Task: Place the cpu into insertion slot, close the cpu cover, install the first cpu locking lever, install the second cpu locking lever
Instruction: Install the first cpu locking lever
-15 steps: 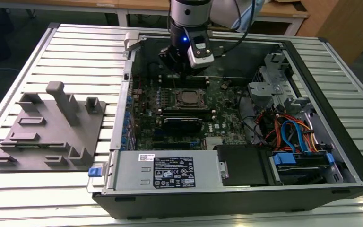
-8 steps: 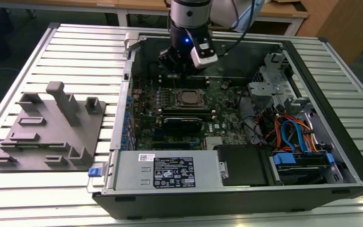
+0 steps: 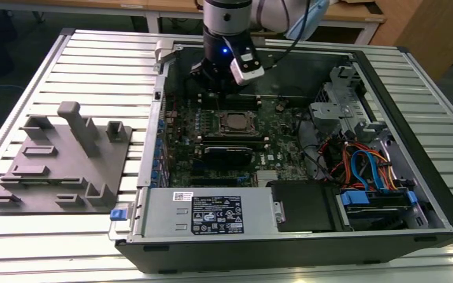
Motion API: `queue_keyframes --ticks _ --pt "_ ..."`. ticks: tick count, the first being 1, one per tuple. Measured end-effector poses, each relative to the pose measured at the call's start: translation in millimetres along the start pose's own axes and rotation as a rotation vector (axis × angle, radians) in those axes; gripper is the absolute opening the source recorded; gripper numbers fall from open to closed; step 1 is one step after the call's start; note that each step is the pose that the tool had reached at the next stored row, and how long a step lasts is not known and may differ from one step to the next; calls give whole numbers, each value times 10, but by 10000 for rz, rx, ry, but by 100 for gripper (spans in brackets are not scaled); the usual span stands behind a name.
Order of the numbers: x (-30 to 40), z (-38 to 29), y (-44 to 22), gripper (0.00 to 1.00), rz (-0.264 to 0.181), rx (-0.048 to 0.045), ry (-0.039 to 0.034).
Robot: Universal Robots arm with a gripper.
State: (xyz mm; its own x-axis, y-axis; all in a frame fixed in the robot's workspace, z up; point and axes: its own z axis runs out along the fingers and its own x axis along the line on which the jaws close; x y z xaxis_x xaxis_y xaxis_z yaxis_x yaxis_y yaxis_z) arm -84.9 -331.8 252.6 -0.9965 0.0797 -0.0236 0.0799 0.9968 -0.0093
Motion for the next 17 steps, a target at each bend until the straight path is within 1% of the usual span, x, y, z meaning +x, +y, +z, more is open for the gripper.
queue_keyframes --ticks 2,7,17 --pt "68 -1 -5 10 -2 -7 -36" --pt "185 -4 -15 10 -4 -11 -101" --pt "193 -4 -16 10 -8 -12 -105"
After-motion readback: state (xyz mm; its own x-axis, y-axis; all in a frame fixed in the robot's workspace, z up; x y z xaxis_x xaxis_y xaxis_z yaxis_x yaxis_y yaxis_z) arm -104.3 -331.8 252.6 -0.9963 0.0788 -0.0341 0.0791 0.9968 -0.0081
